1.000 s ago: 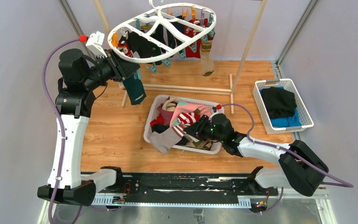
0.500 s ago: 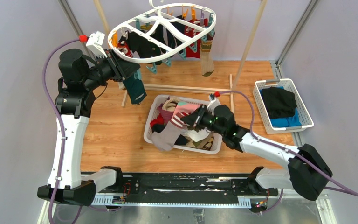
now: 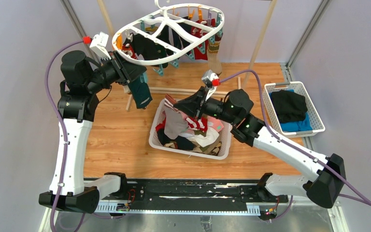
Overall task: Clip the socks to the hanger
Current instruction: Pick up the sock from the bin, then clamp the sock onto the hanger.
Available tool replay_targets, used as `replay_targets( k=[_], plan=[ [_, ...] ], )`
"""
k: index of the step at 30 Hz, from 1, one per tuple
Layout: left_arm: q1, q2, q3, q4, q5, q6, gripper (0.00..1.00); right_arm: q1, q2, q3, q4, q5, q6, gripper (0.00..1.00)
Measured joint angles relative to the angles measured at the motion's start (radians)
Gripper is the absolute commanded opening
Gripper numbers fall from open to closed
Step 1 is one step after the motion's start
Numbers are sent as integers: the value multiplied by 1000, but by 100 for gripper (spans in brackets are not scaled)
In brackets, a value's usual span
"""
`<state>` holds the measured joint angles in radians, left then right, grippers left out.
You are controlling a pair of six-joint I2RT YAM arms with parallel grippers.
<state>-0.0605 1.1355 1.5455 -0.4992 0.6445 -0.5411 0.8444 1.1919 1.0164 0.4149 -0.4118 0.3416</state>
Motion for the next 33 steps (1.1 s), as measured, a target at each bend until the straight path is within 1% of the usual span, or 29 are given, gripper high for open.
replay_targets(
  k=[4, 7, 15, 21, 24, 33],
  plan=[
    [0, 0, -3, 6, 16, -14, 11, 11, 80, 79, 6, -62, -98, 0],
    [0, 0, -6, 9, 26, -20, 11, 12, 153, 156, 12, -111, -131, 0],
    [0, 0, -16, 24, 44, -32, 11, 14, 298, 287, 71, -170, -157, 0],
    [0, 0, -16, 41, 72, -36, 10, 14, 391, 372, 77, -251, -172, 0],
    [0, 0, -16, 50, 84, -36, 10, 10, 408, 383, 90, -271, -171, 0],
    [0, 0, -16, 55, 107, -36, 9, -37, 446, 383, 243, -293, -94, 0]
  ],
)
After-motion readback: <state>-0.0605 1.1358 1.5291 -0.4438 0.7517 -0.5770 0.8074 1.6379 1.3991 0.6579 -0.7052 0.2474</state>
